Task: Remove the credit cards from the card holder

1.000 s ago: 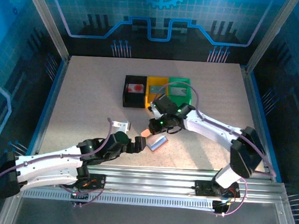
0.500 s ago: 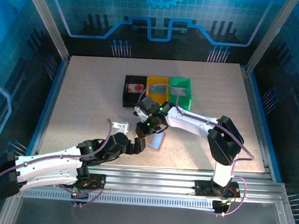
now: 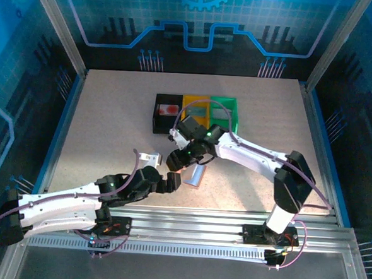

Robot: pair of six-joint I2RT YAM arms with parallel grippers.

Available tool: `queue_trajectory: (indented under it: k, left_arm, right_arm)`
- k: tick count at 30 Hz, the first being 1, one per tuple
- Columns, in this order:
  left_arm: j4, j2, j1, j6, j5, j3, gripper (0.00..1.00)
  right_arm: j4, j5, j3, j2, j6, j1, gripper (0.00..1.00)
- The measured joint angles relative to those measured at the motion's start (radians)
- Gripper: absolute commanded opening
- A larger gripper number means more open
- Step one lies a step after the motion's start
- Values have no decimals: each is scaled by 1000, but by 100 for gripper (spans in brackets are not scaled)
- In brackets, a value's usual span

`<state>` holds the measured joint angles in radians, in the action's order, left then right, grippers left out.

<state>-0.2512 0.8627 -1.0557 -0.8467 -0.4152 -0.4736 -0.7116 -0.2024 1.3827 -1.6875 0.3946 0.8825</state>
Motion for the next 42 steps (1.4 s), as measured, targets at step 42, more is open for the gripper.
queue_trajectory:
  k: [42]
  left_arm:
    - [-440,685,147,421,104,-612,83]
  right_arm:
    - [-29,-2,-425,635,16,-314,66]
